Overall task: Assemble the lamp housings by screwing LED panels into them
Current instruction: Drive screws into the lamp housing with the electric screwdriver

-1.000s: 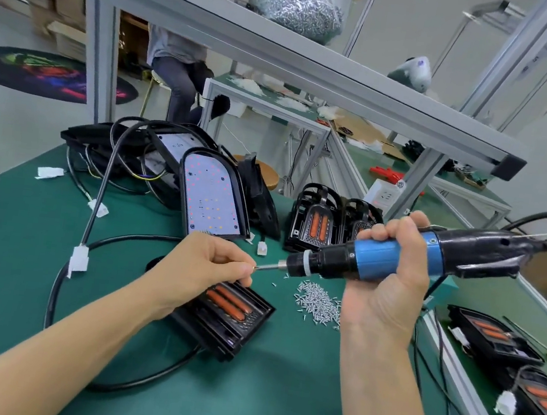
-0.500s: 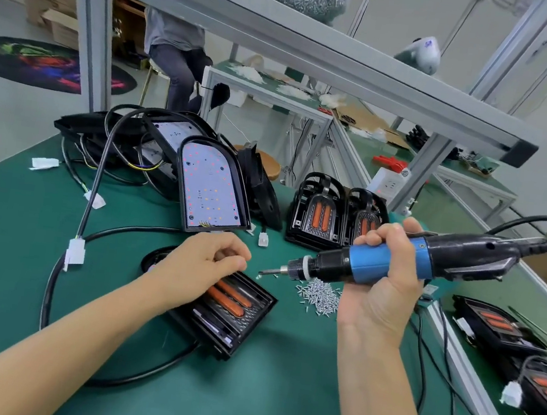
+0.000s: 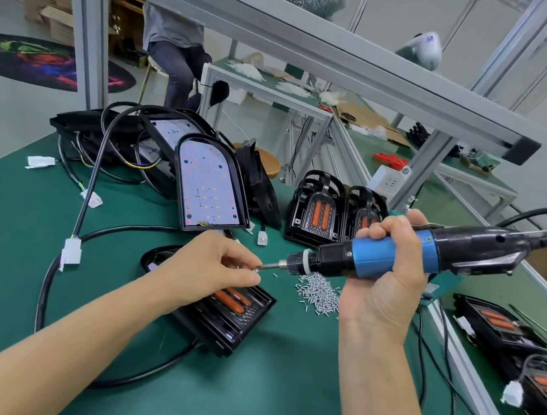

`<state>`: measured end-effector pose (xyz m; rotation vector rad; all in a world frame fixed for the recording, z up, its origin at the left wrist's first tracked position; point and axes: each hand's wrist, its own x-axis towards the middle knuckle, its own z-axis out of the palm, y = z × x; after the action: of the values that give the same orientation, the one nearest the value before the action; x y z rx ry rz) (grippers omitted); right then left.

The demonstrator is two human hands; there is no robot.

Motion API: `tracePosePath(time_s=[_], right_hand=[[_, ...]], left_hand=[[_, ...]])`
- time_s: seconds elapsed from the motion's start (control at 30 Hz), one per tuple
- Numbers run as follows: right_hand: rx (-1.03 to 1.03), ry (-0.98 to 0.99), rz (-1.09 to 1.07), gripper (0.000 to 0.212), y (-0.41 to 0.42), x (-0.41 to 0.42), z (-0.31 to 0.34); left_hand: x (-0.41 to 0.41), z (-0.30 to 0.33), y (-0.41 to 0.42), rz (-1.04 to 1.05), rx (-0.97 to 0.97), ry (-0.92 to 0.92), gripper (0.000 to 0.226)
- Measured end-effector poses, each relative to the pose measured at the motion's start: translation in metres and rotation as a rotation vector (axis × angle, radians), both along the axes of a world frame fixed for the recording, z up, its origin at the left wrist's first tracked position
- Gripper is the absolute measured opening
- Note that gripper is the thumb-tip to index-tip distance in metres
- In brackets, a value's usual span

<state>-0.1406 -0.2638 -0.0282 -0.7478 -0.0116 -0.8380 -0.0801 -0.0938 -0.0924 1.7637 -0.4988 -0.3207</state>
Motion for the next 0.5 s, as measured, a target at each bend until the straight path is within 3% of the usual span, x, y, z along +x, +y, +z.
tracePosePath(time_s=[0.1, 0.5], right_hand=[[-0.003, 0.005, -0.003, 0.024, 0.0006, -0.0007, 0.0003], [-0.029, 0.011, 0.001, 0.023, -0.0044, -0.0009, -0.0023]], left_hand=[[-0.0031, 0.0033, 0.0, -0.007, -0.038, 0.046, 0.011], [-0.0003, 0.0047, 0.006, 0.1, 0.158, -0.258, 0.012]])
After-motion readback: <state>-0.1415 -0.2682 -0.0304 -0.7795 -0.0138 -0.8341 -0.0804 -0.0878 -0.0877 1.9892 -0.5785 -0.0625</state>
